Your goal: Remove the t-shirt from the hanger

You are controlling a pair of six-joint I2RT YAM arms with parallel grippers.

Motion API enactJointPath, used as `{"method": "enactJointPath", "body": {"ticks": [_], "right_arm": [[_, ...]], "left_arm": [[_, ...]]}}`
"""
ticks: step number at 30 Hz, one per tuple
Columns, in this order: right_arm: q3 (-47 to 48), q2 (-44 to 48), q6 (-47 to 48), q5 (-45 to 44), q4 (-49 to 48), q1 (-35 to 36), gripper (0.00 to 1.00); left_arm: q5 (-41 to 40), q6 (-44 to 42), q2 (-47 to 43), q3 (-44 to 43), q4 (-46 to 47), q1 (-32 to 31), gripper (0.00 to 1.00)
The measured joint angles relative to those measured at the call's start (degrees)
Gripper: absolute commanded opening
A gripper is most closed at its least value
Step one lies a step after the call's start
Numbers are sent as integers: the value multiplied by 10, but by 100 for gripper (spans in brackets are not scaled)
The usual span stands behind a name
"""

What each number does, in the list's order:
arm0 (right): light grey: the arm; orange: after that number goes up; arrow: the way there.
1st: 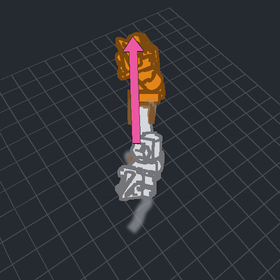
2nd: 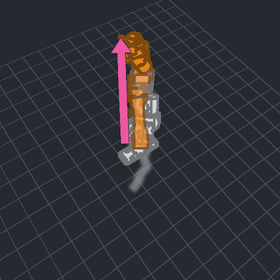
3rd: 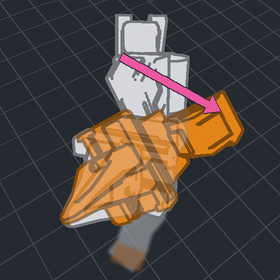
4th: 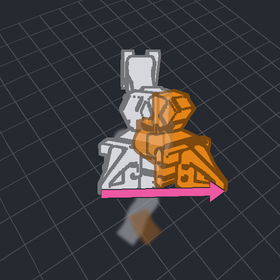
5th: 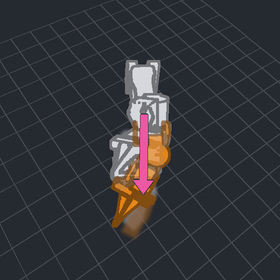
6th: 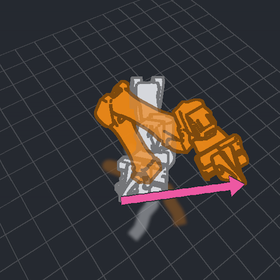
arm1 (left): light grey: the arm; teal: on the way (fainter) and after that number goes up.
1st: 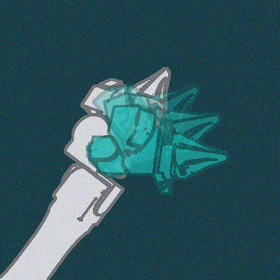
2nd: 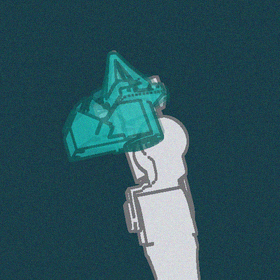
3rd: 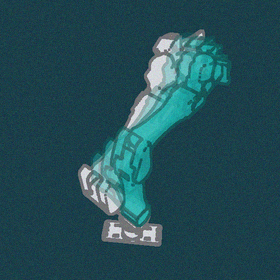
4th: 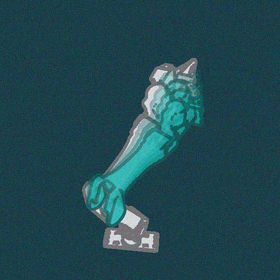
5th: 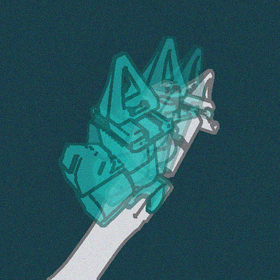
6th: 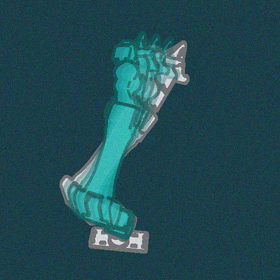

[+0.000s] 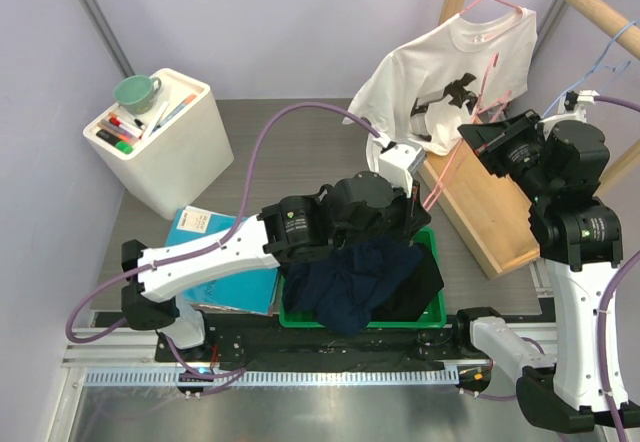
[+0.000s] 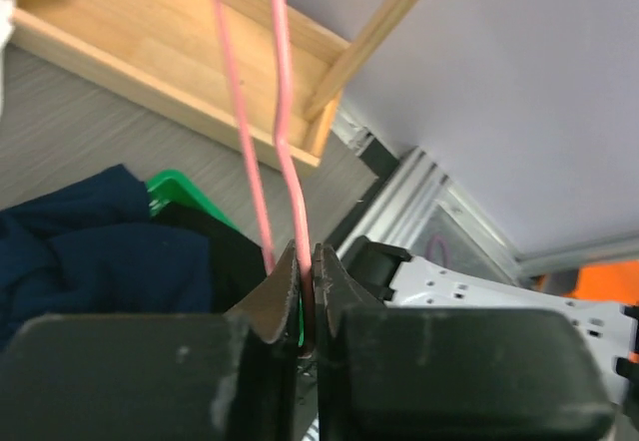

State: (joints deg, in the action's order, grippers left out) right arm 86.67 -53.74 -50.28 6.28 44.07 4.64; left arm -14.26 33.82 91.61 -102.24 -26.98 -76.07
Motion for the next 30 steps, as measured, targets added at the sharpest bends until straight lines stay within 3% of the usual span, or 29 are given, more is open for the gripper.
{"method": "enactJointPath", "body": {"ticks": [2, 6, 12, 21, 30], "right_arm": [[0, 1, 1, 0, -1, -2, 5], [0, 4, 2, 2, -5, -2, 30], [-5, 17, 7, 23, -8, -2, 49], [-54, 45, 8, 67, -13, -2, 53], [-64, 47, 24, 118, -24, -2, 46]], "left_arm": [[-19, 0, 2, -2, -14, 0, 0], [-39, -1, 2, -10, -28, 0, 0], [-67, -5, 2, -11, -29, -2, 0], [-83, -25, 3, -27, -31, -1, 0], [-84, -30, 40, -99, -40, 3, 0]]}}
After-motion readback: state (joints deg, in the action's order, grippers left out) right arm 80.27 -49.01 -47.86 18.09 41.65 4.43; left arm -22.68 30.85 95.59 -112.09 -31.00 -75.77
